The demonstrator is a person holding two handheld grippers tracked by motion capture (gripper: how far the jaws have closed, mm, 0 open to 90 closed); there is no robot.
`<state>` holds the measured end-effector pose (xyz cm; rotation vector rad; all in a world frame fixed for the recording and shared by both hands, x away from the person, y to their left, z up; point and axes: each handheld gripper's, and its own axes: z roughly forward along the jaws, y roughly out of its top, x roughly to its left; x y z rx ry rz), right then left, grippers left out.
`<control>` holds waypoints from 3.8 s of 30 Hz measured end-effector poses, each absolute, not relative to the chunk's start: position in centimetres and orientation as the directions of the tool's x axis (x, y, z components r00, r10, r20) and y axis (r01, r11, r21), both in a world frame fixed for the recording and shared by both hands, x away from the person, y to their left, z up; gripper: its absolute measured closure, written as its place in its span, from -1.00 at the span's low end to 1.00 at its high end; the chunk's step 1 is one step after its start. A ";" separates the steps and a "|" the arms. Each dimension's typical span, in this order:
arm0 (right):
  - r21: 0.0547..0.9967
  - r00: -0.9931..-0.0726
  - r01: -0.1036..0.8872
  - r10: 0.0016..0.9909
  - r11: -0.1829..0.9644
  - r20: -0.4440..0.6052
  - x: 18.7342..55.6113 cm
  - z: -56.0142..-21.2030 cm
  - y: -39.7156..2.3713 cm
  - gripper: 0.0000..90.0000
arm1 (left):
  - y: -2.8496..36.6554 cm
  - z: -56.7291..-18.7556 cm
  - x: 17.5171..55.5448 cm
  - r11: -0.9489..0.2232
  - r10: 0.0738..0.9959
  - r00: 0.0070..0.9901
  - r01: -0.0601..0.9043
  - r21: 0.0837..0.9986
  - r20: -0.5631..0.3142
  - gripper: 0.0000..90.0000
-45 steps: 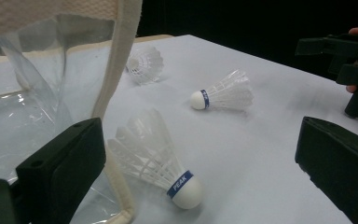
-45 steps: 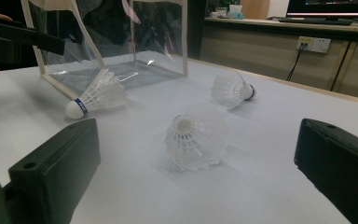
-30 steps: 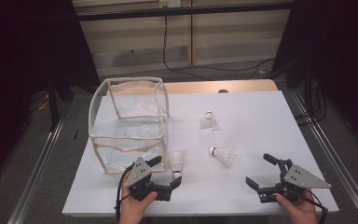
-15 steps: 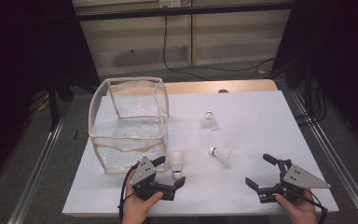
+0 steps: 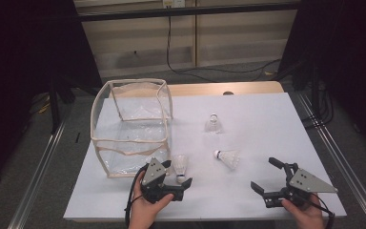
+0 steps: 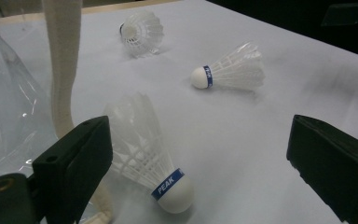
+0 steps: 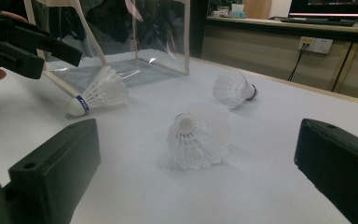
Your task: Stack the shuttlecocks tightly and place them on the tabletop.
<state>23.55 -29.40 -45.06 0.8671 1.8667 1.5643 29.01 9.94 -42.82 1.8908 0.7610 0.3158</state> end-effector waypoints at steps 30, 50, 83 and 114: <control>0.985 -0.642 0.127 0.767 0.115 -0.006 23.5 -45.1 -29.4 -1.00 | 9.1 -43.8 29.9 -0.333 0.735 0.671 0.484 0.809 -0.099 -0.34; 0.985 -0.643 0.127 0.766 0.114 -0.006 23.5 -45.1 -29.4 -1.00 | 8.6 -43.6 30.2 -0.295 0.773 0.623 0.516 0.804 -0.116 -0.12; 0.985 -0.644 0.126 0.765 0.116 -0.008 23.5 -45.1 -29.5 -1.00 | 5.4 -43.4 31.6 -0.242 0.787 0.600 0.512 0.824 -0.141 0.15; 0.986 -0.644 0.115 0.765 0.118 -0.016 23.4 -45.0 -29.5 -1.00 | 4.2 -43.1 30.9 -0.303 0.767 0.636 0.472 0.828 -0.081 0.12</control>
